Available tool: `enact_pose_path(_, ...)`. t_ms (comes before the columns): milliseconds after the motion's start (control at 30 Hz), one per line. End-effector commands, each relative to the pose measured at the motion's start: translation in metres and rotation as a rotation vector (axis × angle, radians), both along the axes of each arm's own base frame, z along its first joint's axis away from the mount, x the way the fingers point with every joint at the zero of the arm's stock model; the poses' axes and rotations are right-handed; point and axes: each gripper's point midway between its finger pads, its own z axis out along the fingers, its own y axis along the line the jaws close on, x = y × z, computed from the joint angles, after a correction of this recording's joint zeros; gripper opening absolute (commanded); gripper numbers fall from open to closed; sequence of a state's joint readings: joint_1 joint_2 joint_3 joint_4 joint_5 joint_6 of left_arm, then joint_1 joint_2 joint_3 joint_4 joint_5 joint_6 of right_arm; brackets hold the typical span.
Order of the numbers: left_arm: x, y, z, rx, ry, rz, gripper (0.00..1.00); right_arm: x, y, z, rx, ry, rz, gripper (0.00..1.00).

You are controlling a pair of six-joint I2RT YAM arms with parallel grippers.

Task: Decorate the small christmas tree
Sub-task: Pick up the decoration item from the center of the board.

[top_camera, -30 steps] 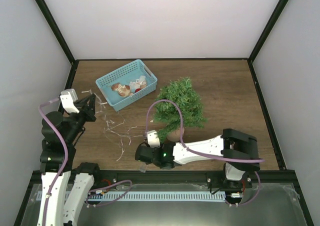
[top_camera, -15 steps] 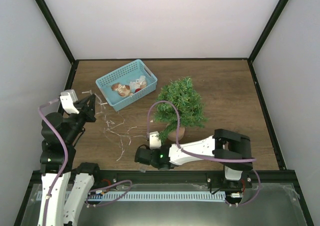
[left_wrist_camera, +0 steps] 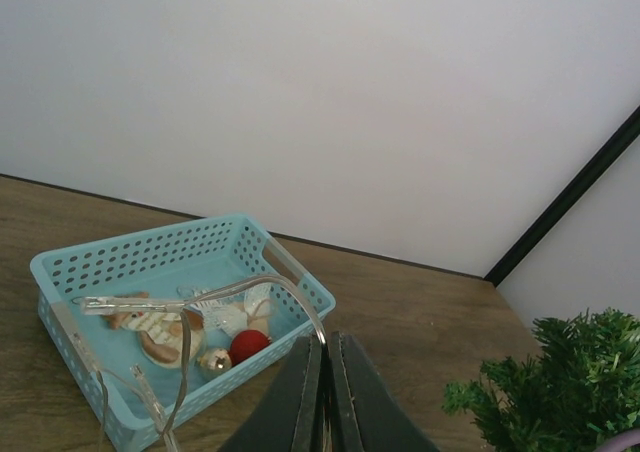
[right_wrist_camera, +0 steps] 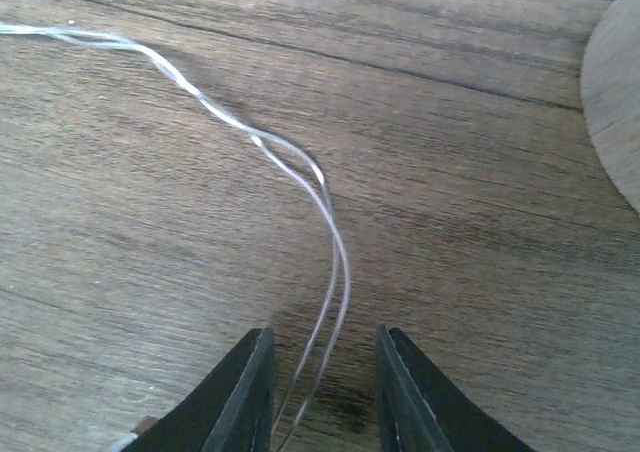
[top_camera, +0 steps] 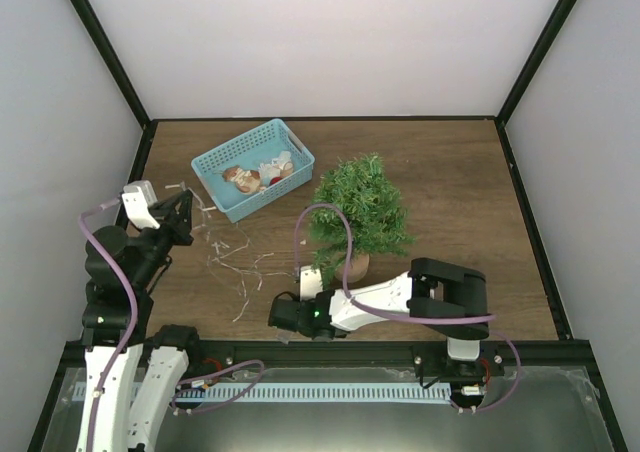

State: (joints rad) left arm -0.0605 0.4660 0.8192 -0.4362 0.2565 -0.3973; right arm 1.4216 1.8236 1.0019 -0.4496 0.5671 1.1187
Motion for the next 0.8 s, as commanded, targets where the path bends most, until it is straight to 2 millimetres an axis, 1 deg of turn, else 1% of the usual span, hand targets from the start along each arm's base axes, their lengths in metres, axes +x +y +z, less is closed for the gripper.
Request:
enact_pose_path(0,-0.002,-0.002,0.006,-0.012,-0.03,-0.014,0.04,0.006,0.015,0.002,0.026,-0.011,-0.008,0.3)
enact_pose_path(167,-0.002,-0.002,0.004,-0.013,-0.028,-0.014,0.04,0.006,0.024,0.001,0.016,-0.012,0.027,0.3)
enact_pose_path(333,-0.003,-0.002,0.005,-0.011,-0.032,-0.013,0.04,0.006,0.022,-0.002,0.008,-0.005,0.022,0.29)
enact_pose_path(400,-0.003,-0.002,0.007,-0.01,-0.036,-0.012,0.04,0.007,0.023,-0.002,0.002,-0.007,0.028,0.23)
enact_pose_path(433,-0.003,-0.002,0.008,-0.01,-0.038,-0.013,0.04,0.007,0.024,-0.002,-0.002,-0.01,0.037,0.19)
enact_pose_path(500,-0.004,-0.002,0.009,-0.007,-0.04,-0.011,0.04,0.007,0.029,0.001,-0.003,-0.016,0.066,0.06)
enact_pose_path(533,-0.004,-0.001,0.009,-0.005,-0.041,-0.009,0.04,0.007,0.032,0.004,-0.006,-0.023,0.084,0.01)
enact_pose_path(567,-0.005,-0.001,0.01,-0.001,-0.042,-0.006,0.04,0.007,0.033,0.008,-0.01,-0.032,0.099,0.01)
enact_pose_path(633,-0.006,0.001,0.012,0.008,-0.046,0.001,0.04,0.006,0.038,0.024,-0.002,-0.066,0.138,0.01)
enact_pose_path(700,-0.006,0.002,0.014,0.016,-0.05,0.01,0.04,0.001,0.047,0.046,0.027,-0.103,0.211,0.01)
enact_pose_path(767,-0.006,0.003,0.016,0.02,-0.051,0.013,0.04,-0.007,0.056,0.074,0.059,-0.155,0.309,0.01)
